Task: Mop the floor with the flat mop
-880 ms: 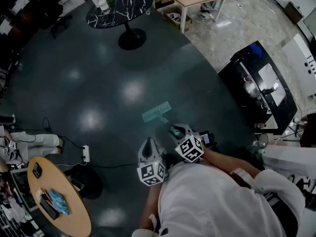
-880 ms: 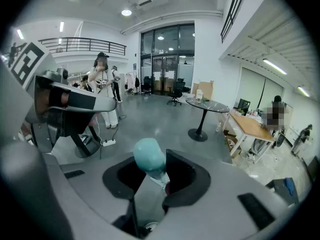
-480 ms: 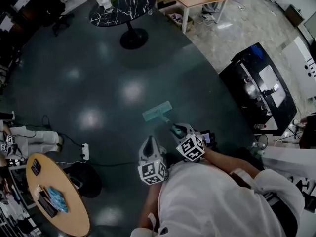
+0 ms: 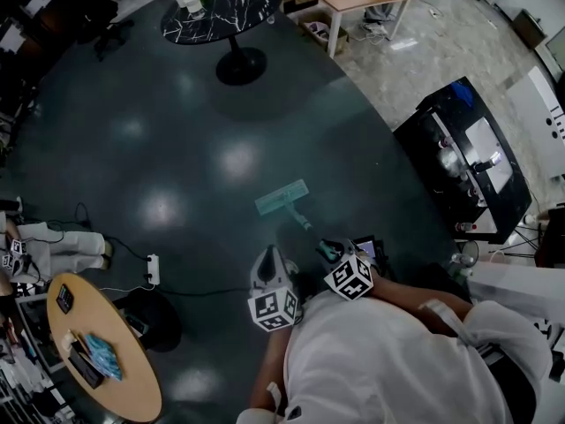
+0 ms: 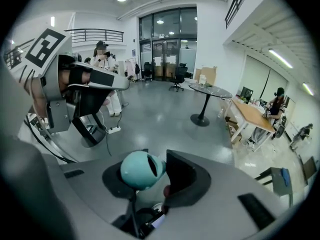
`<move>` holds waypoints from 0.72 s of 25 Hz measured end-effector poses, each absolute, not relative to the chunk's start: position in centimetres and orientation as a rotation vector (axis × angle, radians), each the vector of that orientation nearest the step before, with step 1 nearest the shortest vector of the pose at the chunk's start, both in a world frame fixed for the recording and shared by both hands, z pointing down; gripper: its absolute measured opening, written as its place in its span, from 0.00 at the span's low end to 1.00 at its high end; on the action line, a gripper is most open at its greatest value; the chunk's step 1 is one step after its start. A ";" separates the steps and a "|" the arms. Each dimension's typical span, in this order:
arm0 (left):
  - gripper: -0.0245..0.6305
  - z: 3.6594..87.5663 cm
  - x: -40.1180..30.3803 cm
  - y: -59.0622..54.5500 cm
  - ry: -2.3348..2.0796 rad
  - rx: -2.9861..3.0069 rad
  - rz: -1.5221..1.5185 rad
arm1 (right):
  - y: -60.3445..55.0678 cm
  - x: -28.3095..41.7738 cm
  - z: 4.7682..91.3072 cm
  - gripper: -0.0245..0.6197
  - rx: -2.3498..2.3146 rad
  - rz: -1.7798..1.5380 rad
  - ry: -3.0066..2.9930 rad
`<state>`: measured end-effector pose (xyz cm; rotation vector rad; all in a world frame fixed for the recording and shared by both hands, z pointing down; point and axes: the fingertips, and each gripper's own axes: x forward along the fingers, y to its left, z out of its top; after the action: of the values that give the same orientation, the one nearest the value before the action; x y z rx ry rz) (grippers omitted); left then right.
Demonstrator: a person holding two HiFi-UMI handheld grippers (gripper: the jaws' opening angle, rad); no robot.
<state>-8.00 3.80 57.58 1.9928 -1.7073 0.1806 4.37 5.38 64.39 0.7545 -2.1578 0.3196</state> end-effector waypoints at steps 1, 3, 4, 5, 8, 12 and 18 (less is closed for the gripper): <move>0.04 57.7 -7.9 3.8 -1.701 1.990 0.184 | 5.4 4.7 64.7 0.22 0.764 0.338 -2.139; 0.04 58.0 -7.7 3.8 -1.693 1.987 0.195 | 5.5 5.6 65.4 0.22 0.788 0.387 -2.103; 0.04 58.0 -7.5 3.8 -1.689 1.987 0.201 | 5.4 6.0 65.7 0.22 0.802 0.409 -2.093; 0.04 58.1 -7.5 3.8 -1.686 1.987 0.207 | 5.2 6.2 65.9 0.22 0.814 0.421 -2.090; 0.04 58.3 -7.7 3.3 -1.687 1.988 0.207 | 4.1 5.4 66.5 0.22 0.835 0.402 -2.108; 0.04 57.9 -8.2 2.3 -1.719 1.978 0.179 | 1.2 2.8 68.1 0.22 0.818 0.288 -2.154; 0.04 57.2 -8.7 2.2 -1.763 1.950 0.148 | -6.4 -1.4 72.5 0.22 0.808 0.172 -2.155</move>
<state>-8.70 2.21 57.23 1.9504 -1.7629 0.1482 -1.44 -6.38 72.45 0.8075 -2.1555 0.1722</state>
